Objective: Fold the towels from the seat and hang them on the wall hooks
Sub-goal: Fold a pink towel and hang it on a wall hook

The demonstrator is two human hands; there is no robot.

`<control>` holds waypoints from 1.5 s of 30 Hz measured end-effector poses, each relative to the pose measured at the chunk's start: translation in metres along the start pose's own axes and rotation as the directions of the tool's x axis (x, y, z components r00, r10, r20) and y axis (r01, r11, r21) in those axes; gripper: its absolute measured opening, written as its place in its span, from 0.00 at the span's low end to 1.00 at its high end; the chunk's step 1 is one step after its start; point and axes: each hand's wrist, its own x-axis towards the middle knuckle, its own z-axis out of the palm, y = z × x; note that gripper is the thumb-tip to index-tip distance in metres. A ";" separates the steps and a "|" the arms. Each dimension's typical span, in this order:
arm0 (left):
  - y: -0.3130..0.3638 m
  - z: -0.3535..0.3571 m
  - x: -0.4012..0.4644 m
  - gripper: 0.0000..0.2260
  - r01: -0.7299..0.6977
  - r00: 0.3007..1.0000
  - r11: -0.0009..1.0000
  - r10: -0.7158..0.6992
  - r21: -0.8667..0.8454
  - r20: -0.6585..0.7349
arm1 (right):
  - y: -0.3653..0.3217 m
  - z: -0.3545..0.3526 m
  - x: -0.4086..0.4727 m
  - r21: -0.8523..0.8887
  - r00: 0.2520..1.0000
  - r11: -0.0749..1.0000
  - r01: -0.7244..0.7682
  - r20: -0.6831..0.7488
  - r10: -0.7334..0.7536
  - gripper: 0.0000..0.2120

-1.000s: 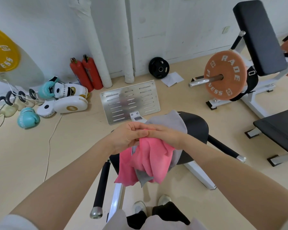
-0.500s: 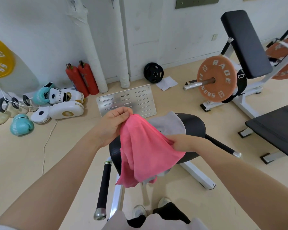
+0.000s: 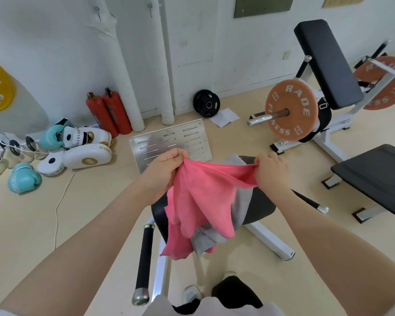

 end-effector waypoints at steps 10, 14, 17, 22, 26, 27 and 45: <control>-0.022 -0.007 0.001 0.07 0.364 0.864 0.921 -0.390 0.139 0.319 | 0.022 -0.007 -0.006 0.761 0.784 -0.245 -0.600 0.621 0.011 0.12; -0.029 -0.018 0.003 0.10 0.488 0.745 0.872 -0.388 -0.046 0.543 | 0.029 -0.019 -0.007 0.767 0.810 -0.262 -0.585 0.540 -0.228 0.10; -0.034 -0.025 0.015 0.14 0.478 0.775 0.862 -0.322 -0.170 0.544 | 0.029 -0.020 0.011 0.768 0.796 -0.221 -0.601 0.549 -0.255 0.16; -0.043 -0.030 0.045 0.04 0.424 0.903 0.885 -0.395 -0.194 0.171 | 0.025 -0.003 0.059 0.793 0.791 -0.024 -0.608 0.603 -0.101 0.16; -0.058 -0.028 0.069 0.09 0.438 0.899 0.891 -0.437 0.120 -0.039 | 0.014 0.013 0.087 0.781 0.804 0.297 -0.549 0.591 -0.067 0.16; -0.061 -0.027 0.077 0.08 0.425 0.905 0.887 -0.420 0.180 -0.068 | 0.013 0.015 0.094 0.772 0.812 0.360 -0.524 0.581 -0.063 0.15; -0.098 -0.036 0.159 0.07 0.481 0.717 0.741 -0.025 0.468 -0.696 | 0.004 0.080 0.187 0.641 0.728 0.544 -0.542 0.681 -0.077 0.11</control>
